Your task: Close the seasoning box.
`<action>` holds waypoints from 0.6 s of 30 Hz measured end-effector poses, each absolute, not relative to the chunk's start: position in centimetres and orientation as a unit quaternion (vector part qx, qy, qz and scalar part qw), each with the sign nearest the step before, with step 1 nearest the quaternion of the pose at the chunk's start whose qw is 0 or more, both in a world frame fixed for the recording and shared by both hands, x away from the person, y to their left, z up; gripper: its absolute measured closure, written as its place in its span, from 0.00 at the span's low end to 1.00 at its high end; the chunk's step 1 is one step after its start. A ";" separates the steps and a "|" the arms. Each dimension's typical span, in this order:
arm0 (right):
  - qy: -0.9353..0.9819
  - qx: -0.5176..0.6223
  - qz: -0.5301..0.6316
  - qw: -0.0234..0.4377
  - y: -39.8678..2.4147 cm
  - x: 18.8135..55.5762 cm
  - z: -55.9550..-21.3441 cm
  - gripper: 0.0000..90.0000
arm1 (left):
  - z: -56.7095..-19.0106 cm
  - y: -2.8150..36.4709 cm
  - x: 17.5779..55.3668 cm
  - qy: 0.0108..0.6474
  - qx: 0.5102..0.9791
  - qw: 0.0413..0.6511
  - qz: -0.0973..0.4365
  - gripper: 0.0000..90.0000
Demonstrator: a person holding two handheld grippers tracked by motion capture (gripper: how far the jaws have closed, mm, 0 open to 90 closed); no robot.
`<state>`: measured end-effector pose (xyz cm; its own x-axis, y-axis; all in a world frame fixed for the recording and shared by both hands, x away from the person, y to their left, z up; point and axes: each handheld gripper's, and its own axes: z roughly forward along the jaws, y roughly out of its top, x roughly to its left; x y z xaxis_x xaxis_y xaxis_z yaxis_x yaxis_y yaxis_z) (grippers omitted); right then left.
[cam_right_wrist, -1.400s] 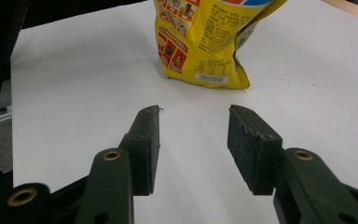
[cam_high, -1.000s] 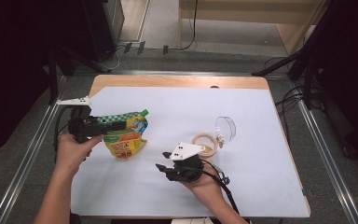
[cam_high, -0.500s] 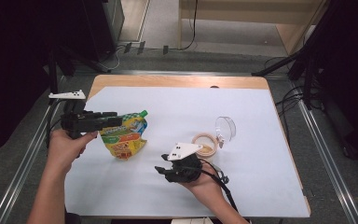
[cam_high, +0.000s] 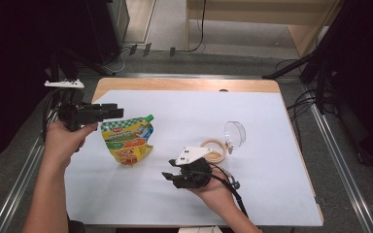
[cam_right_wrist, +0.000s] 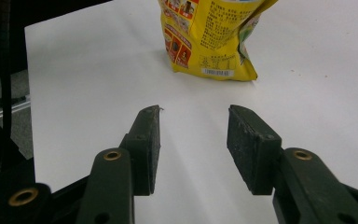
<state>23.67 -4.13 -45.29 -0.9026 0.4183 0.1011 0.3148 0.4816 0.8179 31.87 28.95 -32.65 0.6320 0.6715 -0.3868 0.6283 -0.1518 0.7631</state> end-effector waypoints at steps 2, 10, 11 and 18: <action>0.858 0.213 0.465 0.054 -4.3 23.7 -45.0 0.62 | -32.7 29.2 32.1 0.430 0.759 0.488 0.025 0.54; 0.851 0.216 0.475 0.050 -5.0 23.9 -43.8 0.62 | -34.0 30.5 33.0 0.453 0.751 0.479 0.033 0.53; 0.851 0.218 0.475 0.050 -5.1 23.9 -43.7 0.62 | -34.3 30.7 33.2 0.457 0.750 0.477 0.035 0.52; 0.846 0.225 0.480 0.057 -6.3 24.4 -42.3 0.62 | -36.1 31.4 33.6 0.470 0.749 0.466 0.050 0.53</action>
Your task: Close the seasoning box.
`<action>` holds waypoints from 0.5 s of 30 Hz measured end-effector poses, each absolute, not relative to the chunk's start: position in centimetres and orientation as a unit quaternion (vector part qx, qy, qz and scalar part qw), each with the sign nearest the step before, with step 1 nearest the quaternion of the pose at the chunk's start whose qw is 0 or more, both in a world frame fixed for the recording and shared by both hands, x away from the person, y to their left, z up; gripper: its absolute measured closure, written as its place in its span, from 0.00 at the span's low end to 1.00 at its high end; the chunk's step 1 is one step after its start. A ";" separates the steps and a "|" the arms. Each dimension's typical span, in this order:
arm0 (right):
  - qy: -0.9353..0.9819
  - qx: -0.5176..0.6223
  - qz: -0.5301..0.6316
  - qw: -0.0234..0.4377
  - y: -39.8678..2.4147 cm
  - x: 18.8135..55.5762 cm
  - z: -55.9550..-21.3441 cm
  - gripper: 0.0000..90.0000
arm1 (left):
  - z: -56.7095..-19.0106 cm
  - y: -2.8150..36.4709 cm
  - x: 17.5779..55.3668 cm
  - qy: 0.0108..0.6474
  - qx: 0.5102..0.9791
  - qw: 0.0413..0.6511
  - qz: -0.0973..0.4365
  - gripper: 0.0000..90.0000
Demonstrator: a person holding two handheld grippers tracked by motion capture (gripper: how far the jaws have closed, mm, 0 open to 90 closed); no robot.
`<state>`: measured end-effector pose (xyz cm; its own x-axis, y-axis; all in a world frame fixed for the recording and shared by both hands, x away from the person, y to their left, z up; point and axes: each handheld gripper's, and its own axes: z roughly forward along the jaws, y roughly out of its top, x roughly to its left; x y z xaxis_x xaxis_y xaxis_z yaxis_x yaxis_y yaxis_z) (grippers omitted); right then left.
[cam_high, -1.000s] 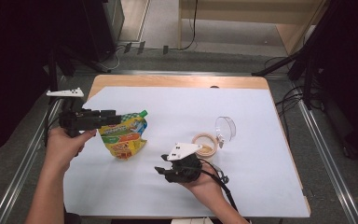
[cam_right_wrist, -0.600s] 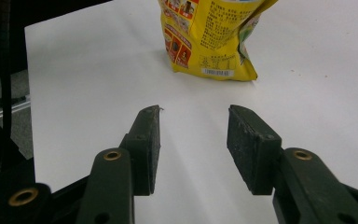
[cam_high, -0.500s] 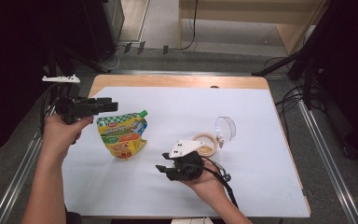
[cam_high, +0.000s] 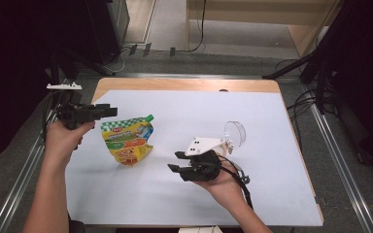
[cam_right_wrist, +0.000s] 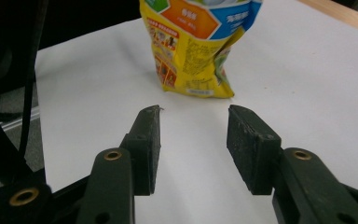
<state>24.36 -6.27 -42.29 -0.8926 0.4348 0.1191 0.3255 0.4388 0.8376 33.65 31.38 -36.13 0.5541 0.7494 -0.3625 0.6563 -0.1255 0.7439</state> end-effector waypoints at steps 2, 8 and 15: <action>0.843 0.228 0.483 0.057 -6.7 24.6 -41.9 0.62 | -36.6 31.4 33.7 0.472 0.748 0.463 0.052 0.53; 0.840 0.237 0.485 0.060 -7.9 25.1 -40.9 0.62 | -37.7 31.3 33.8 0.472 0.753 0.456 0.043 0.51; 0.837 0.242 0.487 0.067 -9.4 25.4 -39.7 0.62 | -38.4 31.2 33.9 0.475 0.750 0.458 0.036 0.50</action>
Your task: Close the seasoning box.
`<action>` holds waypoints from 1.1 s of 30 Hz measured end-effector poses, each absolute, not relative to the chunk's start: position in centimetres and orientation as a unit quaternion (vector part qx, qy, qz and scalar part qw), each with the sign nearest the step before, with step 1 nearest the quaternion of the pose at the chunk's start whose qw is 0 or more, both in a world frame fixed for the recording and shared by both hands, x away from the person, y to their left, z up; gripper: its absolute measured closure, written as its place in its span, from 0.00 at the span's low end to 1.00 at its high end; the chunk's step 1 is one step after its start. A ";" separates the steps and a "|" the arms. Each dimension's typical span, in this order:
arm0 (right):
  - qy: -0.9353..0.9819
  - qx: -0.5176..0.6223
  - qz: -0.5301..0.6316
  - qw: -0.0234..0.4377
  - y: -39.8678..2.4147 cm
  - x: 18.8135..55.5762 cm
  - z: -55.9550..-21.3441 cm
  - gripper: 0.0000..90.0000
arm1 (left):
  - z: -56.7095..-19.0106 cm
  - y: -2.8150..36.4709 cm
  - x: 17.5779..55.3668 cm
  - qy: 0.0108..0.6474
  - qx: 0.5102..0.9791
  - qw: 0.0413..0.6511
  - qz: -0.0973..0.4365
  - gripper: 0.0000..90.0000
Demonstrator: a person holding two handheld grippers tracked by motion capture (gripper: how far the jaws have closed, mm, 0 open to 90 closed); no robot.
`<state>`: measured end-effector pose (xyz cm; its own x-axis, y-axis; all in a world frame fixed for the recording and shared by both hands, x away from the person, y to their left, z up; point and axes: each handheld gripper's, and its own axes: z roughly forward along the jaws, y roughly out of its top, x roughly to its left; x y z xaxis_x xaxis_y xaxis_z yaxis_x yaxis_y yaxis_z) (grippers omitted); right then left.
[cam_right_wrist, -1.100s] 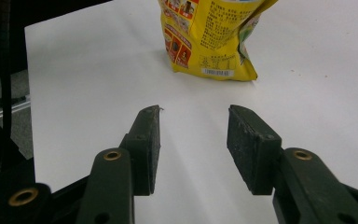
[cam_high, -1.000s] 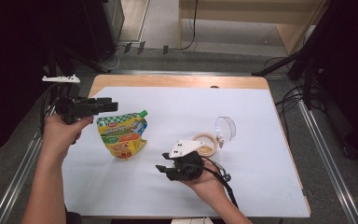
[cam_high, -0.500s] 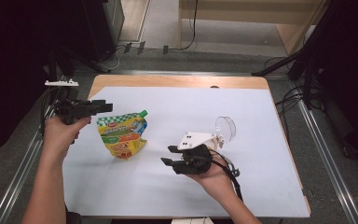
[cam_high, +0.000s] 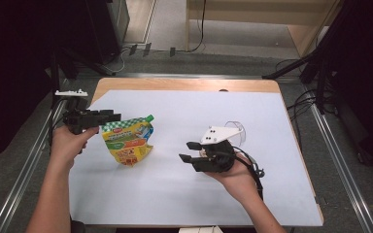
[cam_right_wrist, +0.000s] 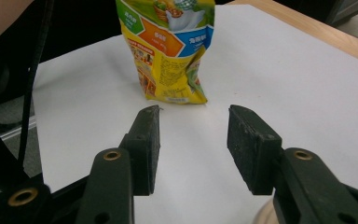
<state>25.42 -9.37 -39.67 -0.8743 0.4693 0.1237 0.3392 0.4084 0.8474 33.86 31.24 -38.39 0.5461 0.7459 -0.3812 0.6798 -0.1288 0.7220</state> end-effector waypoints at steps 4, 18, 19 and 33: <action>0.835 0.247 0.486 0.071 -10.2 25.6 -39.0 0.61 | -38.7 31.2 33.8 0.477 0.750 0.457 0.033 0.49; 0.827 0.267 0.485 0.095 -13.5 26.2 -36.9 0.62 | -39.1 31.4 33.9 0.482 0.751 0.449 0.035 0.49; 0.826 0.269 0.485 0.096 -13.7 26.3 -36.8 0.62 | -39.1 31.5 33.9 0.482 0.752 0.448 0.035 0.49; 0.809 0.304 0.489 0.118 -17.3 26.9 -35.5 0.63 | -39.3 31.5 34.0 0.483 0.754 0.444 0.035 0.49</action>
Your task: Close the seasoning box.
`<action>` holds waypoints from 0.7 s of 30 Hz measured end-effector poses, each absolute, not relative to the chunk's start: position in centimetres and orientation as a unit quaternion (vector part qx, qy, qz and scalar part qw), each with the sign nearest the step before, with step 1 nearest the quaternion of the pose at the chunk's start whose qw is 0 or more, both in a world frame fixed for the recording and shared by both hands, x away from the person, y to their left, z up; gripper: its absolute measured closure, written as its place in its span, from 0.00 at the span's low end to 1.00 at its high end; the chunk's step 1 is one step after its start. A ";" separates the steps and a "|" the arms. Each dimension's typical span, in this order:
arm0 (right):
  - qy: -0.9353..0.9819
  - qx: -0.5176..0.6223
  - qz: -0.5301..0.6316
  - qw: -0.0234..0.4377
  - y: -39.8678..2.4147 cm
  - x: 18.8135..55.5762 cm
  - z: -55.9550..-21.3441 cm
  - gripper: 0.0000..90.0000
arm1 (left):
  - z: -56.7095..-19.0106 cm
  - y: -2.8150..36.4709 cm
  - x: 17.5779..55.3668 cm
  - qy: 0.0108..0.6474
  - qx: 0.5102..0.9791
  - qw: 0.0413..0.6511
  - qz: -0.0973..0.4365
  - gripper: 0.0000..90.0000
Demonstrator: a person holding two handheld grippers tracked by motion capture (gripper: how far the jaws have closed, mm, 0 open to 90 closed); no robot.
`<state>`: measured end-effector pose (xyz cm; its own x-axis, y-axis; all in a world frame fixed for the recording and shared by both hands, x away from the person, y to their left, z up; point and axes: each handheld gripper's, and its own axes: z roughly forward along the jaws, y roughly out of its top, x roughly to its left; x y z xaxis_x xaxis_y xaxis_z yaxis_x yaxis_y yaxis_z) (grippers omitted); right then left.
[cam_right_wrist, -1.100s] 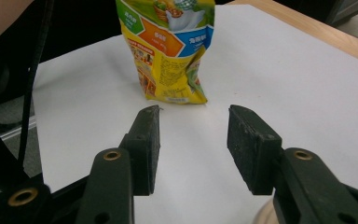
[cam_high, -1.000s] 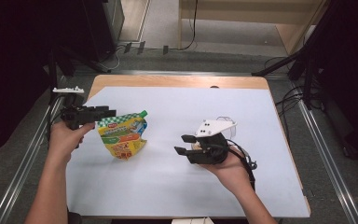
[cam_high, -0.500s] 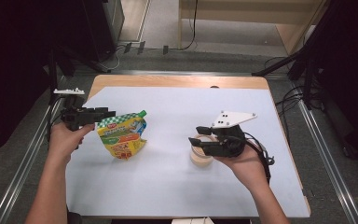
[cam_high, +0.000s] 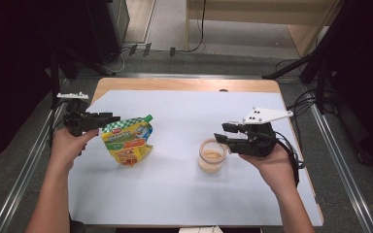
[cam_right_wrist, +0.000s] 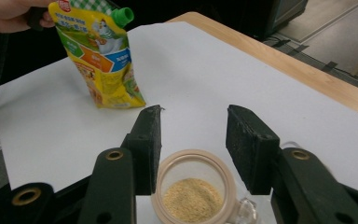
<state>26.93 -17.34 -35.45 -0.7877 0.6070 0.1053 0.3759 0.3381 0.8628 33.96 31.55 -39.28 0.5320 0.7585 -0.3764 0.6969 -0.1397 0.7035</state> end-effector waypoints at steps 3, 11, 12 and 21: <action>0.806 0.312 0.490 0.120 -18.0 27.1 -35.3 0.64 | -39.3 31.6 34.0 0.482 0.753 0.445 0.036 0.48; 0.798 0.326 0.489 0.132 -19.7 27.2 -34.9 0.66 | -39.2 32.0 33.9 0.486 0.752 0.444 0.043 0.48; 0.797 0.328 0.489 0.134 -19.9 27.3 -34.9 0.66 | -39.3 32.0 33.9 0.486 0.751 0.444 0.043 0.48; 0.785 0.346 0.491 0.149 -21.9 27.4 -34.4 0.69 | -39.5 32.4 33.9 0.491 0.754 0.434 0.050 0.48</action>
<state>27.37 -21.85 -34.44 -0.7162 0.6897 0.1064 0.3973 0.2776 0.8747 33.87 32.40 -39.49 0.5123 0.7838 -0.3510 0.6969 -0.1405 0.7033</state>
